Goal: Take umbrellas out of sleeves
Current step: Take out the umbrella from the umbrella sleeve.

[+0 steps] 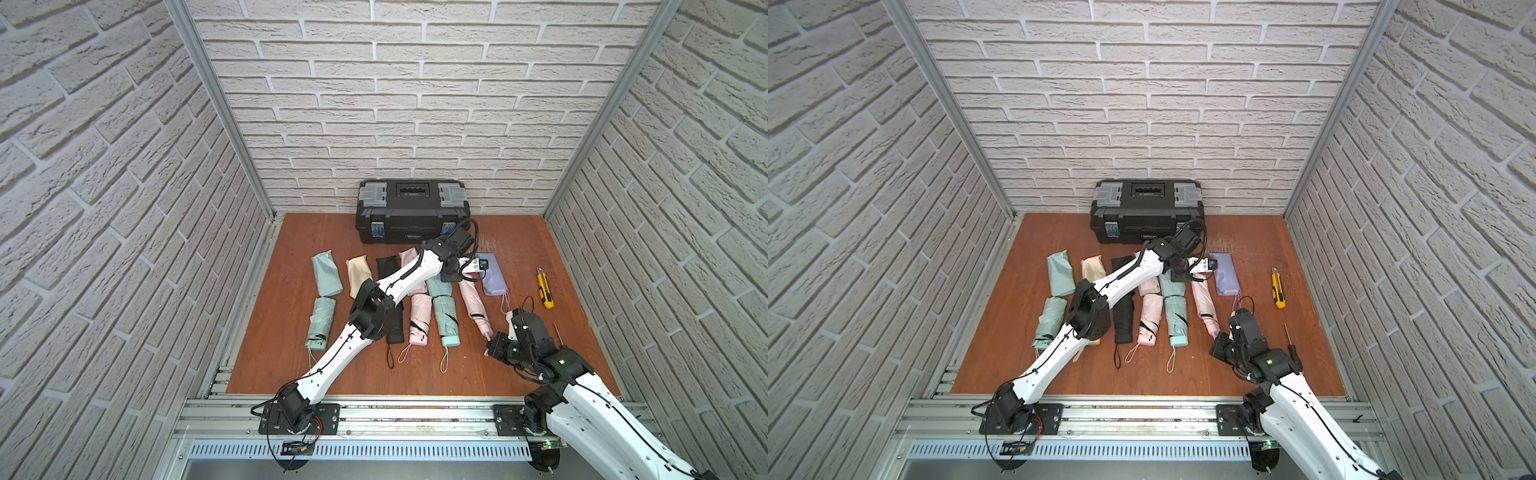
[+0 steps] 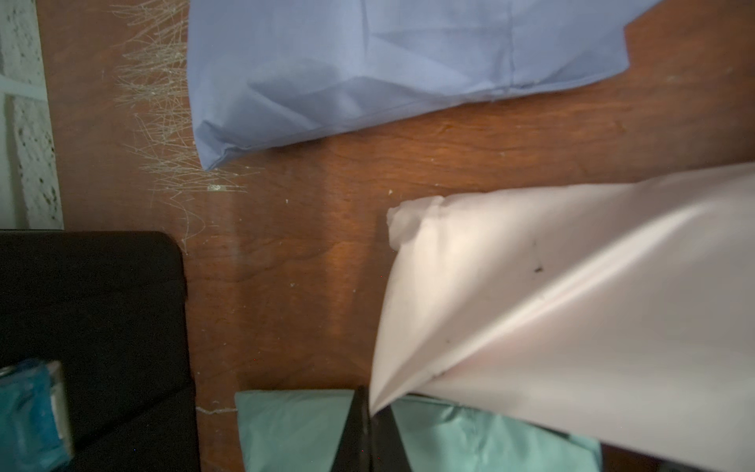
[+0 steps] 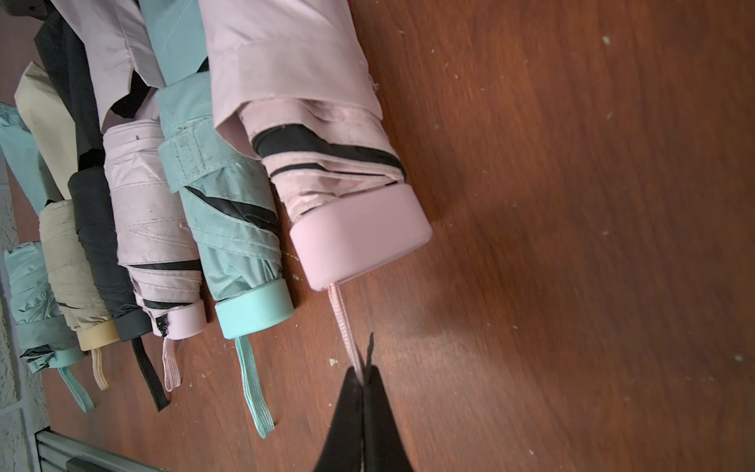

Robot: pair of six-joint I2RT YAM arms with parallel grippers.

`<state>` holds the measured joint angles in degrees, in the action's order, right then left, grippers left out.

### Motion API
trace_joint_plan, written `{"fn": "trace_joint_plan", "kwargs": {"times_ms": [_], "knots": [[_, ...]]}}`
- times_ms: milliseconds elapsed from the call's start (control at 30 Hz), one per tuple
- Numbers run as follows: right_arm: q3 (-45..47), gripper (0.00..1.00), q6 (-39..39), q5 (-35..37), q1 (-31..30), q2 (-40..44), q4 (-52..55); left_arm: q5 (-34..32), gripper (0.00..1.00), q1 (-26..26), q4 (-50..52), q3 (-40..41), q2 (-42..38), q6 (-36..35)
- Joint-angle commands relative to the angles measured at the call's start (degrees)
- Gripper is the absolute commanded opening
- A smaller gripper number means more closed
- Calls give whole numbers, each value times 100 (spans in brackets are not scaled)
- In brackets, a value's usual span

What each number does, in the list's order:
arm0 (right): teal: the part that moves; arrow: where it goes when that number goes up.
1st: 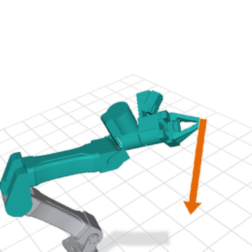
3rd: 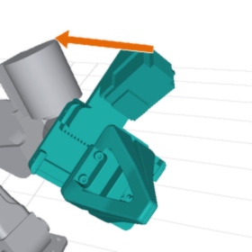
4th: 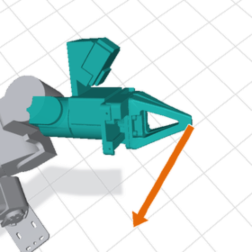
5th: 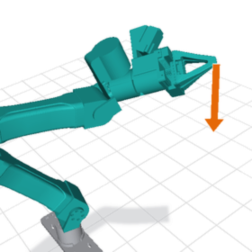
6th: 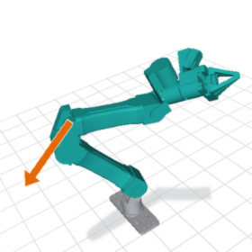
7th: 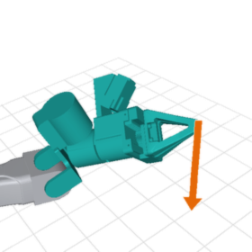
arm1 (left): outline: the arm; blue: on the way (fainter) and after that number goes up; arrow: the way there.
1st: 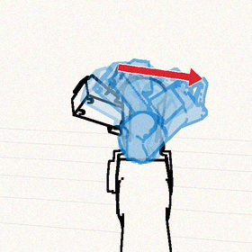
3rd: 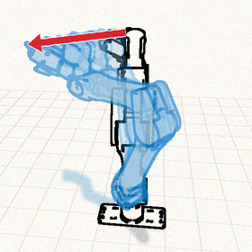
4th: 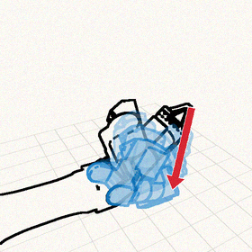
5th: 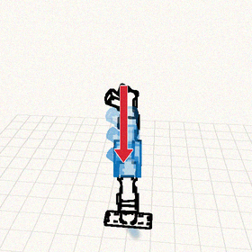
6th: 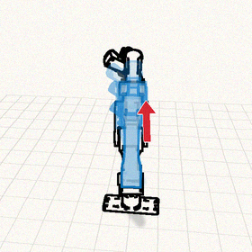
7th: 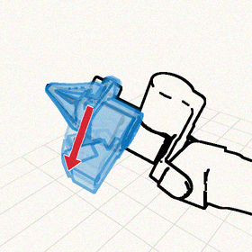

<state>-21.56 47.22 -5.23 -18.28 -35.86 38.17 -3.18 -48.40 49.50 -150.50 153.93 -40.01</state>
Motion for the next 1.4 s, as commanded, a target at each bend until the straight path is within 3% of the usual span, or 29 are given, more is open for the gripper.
{"fn": "trace_joint_plan", "kwargs": {"times_ms": [0, 300, 567, 667, 800, 933, 1133, 1367], "knots": [[86, 3, 69, -184, -84, 22, 1121, -883, 0, 340, -816, -206, -108, 80], [-150, 6, -263, -212, -79, -561, 520, -818, 0, 130, -991, 279, -368, 224], [-966, 15, -1064, -423, -70, -1959, 357, -807, 0, 105, -991, 341, -417, 281], [-1300, 28, -1337, -581, -69, -2478, 425, -790, 0, 94, -952, 346, -425, 262], [-1668, 64, -1535, -304, -61, -2616, 497, -773, 0, 80, -937, 365, -445, 263], [-2169, 65, -1894, 131, -18, -2989, 544, -735, 0, 74, -949, 407, -485, 274], [-2843, 68, -2500, 489, 48, -4301, 237, -701, 0, 46, -942, 426, -495, 276], [-3236, 67, -2668, 779, 82, -5320, -303, -696, 0, 38, -927, 475, -504, 240]]}}
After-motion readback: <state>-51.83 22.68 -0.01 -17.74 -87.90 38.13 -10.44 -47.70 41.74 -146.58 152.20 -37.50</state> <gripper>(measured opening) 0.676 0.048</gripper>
